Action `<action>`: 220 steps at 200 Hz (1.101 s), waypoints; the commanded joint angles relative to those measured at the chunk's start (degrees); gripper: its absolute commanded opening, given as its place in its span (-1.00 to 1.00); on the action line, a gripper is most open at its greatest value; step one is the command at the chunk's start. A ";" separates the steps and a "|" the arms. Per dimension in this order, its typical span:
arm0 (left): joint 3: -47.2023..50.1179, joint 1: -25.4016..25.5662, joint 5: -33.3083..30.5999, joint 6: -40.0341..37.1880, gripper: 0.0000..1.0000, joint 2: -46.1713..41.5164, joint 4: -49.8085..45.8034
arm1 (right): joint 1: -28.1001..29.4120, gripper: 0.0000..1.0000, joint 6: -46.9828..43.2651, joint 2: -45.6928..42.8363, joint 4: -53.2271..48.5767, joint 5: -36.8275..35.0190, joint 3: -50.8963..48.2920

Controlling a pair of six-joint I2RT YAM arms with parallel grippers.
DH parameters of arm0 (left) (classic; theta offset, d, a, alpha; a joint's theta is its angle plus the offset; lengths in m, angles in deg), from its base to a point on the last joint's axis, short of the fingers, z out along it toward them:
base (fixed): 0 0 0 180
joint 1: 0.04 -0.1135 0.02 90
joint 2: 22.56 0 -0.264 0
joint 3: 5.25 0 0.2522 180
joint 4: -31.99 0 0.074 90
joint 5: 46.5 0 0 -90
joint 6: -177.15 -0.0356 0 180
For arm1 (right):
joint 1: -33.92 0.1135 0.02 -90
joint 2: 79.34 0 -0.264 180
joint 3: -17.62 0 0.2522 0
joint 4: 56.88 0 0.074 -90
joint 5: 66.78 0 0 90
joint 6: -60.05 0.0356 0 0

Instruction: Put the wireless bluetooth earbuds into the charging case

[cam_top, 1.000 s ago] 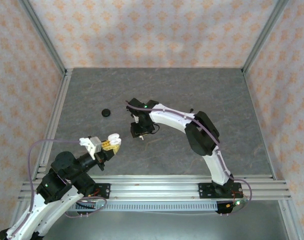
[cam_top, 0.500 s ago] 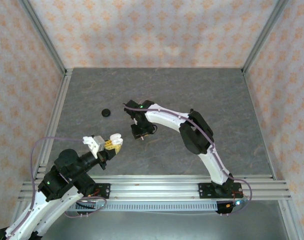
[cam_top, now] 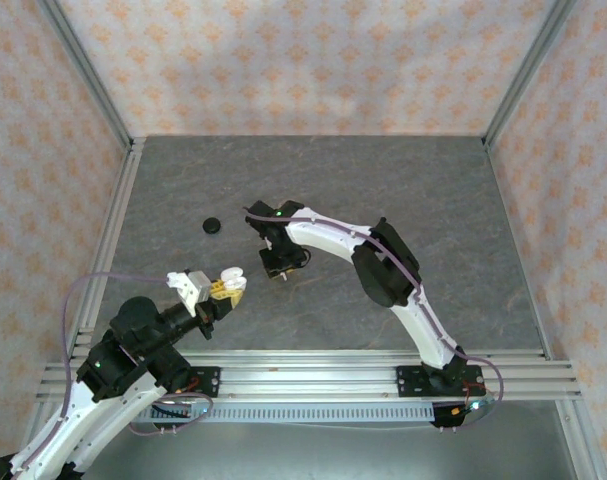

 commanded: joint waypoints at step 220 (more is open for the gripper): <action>0.79 0.32 0.54 -0.12 -1.00 -0.06 2.11 | 1.03 -0.79 3.81 -15.33 10.27 -11.67 -13.30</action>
